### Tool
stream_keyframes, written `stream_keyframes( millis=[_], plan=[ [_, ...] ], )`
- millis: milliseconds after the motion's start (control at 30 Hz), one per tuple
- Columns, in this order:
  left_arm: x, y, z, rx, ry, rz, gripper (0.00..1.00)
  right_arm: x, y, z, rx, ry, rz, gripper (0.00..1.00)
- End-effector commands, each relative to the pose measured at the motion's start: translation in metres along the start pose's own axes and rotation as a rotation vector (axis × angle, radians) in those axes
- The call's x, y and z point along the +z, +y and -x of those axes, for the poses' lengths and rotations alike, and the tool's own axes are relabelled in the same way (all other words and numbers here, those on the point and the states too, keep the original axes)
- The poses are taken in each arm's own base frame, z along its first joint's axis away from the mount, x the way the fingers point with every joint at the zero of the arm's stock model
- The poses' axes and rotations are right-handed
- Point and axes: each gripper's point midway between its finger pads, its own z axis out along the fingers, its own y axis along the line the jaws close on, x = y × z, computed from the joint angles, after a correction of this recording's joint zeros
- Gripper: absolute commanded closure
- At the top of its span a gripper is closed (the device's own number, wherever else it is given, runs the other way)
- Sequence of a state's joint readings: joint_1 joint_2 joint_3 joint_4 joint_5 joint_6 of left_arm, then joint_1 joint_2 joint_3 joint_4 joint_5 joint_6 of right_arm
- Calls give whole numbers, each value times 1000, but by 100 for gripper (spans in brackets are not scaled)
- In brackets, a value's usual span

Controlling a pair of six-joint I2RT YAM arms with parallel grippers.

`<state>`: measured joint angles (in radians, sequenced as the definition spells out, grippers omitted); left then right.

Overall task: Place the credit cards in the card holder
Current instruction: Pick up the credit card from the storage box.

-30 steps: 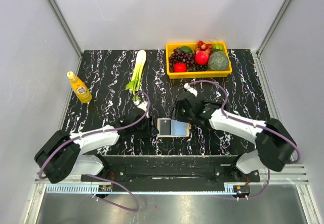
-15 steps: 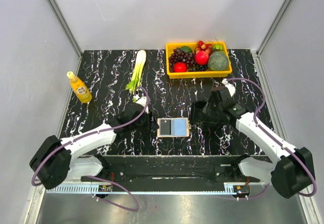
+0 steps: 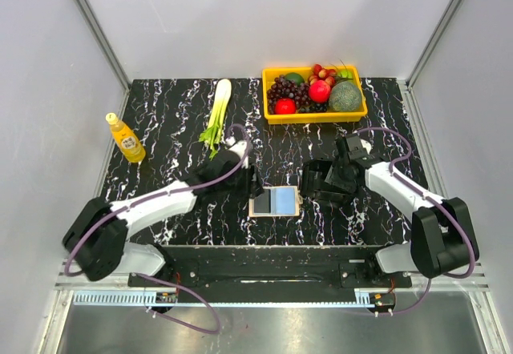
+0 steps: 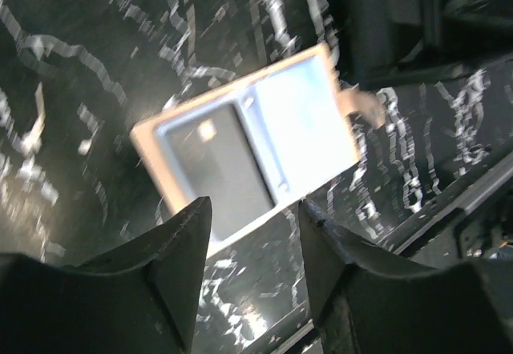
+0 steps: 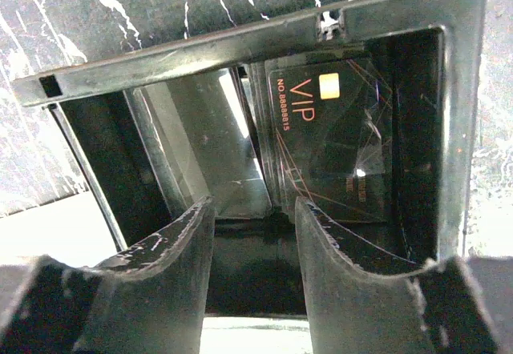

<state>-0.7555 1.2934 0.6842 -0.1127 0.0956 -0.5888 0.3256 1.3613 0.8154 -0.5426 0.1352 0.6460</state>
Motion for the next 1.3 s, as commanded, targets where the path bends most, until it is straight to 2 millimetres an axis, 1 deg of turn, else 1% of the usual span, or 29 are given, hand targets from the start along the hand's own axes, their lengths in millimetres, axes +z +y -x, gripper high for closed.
stream_keyframes(
  millis=[0, 33, 67, 133, 167, 200, 267, 300, 367, 500, 567, 633, 700, 733, 800, 967, 1100, 1167, 1233, 1267],
  plan=[
    [18, -57, 62, 90, -75, -166, 47, 3, 8, 14, 3, -7, 43, 47],
    [24, -64, 70, 94, -69, -182, 46, 4, 8, 13, 0, 0, 44, 45],
    [38, -66, 69, 91, -35, -192, 46, 6, 8, 12, -2, 9, 46, 44],
    [55, -76, 72, 85, 6, -227, 45, 6, 7, 12, -10, 10, 44, 42],
    [65, -81, 72, 83, 26, -244, 44, 5, 6, 13, -7, 5, 43, 39],
    [71, -86, 77, 80, 33, -259, 43, 5, 8, 13, -9, 5, 48, 39],
    [87, -90, 73, 70, 74, -283, 42, 5, 12, 12, -30, 21, 67, 39],
    [93, -92, 74, 68, 83, -294, 42, 6, 12, 13, -39, 24, 64, 39],
    [107, -92, 69, 49, 114, -300, 42, 9, 9, 10, -55, 37, 54, 39],
    [127, -91, 56, 33, 160, -299, 42, 2, 4, 12, -48, 16, 48, 38],
    [132, -92, 49, 25, 178, -304, 43, -5, 3, 18, -36, -20, 45, 36],
    [136, -93, 49, 13, 167, -329, 42, -11, 1, 26, -26, -55, 40, 32],
    [138, -95, 46, -7, 172, -349, 42, -14, -3, 29, -25, -54, 20, 32],
    [141, -95, 43, -16, 180, -352, 42, -11, -7, 28, -26, -45, 3, 31],
    [142, -97, 44, -17, 175, -361, 42, -6, -14, 24, -17, -21, -21, 31],
    [147, -98, 41, -23, 193, -371, 44, 9, -18, 12, -27, 39, -35, 31],
    [148, -99, 32, -27, 209, -376, 49, 21, -15, 3, -47, 94, -18, 31],
    [148, -104, 29, -27, 213, -384, 53, 24, -9, 0, -61, 107, 20, 31],
    [147, -110, 25, -29, 212, -394, 57, 25, -5, 2, -80, 99, 43, 32],
    [146, -112, 24, -36, 209, -399, 59, 24, 2, 1, -90, 112, 85, 32]
  ],
)
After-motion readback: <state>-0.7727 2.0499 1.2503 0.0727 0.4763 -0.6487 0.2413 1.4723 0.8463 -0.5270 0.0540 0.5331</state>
